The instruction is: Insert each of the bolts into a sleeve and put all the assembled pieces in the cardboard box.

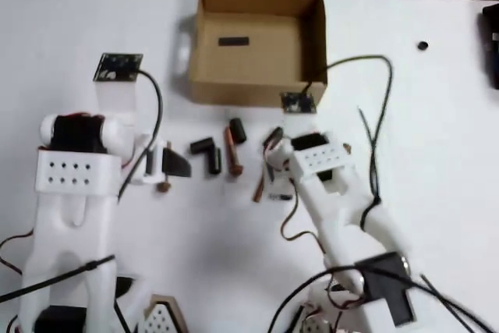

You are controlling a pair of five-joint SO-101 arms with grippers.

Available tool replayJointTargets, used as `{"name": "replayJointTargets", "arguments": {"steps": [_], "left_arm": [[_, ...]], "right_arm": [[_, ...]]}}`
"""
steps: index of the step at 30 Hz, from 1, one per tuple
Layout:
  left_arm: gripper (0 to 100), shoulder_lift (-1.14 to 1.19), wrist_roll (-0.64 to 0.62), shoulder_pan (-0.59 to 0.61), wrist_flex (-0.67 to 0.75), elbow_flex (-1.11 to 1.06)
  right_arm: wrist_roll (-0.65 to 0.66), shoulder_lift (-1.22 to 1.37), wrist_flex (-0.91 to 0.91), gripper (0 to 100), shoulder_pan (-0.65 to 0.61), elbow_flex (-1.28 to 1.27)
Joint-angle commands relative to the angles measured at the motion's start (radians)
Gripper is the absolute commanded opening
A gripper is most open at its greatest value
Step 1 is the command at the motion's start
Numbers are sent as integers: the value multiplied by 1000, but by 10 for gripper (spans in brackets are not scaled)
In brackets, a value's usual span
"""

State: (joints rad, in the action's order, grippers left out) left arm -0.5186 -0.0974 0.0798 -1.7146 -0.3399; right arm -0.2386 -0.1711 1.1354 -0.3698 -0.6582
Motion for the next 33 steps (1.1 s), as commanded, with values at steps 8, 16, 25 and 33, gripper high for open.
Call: {"name": "replayJointTargets", "arguments": {"steps": [8, 16, 25, 33], "left_arm": [[369, 61, -3, 61, 130, 2], [369, 460, -6, 81, 235, 25], [369, 723, -3, 81, 371, 45], [345, 835, -6, 80, 440, 48]], "right_arm": [[87, -395, 206, 19, 159, 393], [118, -498, 312, 19, 285, 543], [118, -503, 348, 19, 288, 543], [118, -506, 349, 19, 286, 543]]}}
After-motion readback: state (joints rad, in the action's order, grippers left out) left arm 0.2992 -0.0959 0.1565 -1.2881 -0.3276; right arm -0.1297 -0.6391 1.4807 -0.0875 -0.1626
